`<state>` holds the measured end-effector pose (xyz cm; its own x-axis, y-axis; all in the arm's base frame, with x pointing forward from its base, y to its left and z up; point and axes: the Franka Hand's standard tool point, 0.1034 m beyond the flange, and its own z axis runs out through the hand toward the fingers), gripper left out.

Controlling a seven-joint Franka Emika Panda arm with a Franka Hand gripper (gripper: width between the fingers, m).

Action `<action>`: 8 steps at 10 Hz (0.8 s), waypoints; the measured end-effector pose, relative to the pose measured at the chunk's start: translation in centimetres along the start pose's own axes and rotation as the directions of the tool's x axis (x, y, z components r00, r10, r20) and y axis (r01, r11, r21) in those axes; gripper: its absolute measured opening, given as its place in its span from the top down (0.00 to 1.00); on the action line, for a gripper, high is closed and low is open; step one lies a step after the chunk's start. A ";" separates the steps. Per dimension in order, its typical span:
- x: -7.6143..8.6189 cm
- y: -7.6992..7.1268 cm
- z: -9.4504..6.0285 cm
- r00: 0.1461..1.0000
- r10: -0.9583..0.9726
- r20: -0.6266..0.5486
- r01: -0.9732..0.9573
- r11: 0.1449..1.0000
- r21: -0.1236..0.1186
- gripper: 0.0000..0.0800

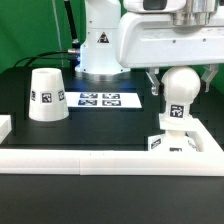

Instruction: Assemble lamp

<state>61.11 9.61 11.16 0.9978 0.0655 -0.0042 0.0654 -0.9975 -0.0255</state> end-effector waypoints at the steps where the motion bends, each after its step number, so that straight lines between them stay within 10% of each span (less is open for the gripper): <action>1: 0.0 0.2 -0.1 0.994 0.111 -0.002 -0.111 0.994 -0.001 0.28; 8: 0.0 0.5 -0.5 0.945 0.327 -0.006 -0.327 0.945 -0.001 0.14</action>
Offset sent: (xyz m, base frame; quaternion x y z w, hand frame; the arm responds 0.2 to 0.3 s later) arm -0.0022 0.0014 -0.0040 0.0084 0.0007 0.1431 0.9897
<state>61.13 9.09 11.69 0.9644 -0.2642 -0.0060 -0.2643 -0.9642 -0.0218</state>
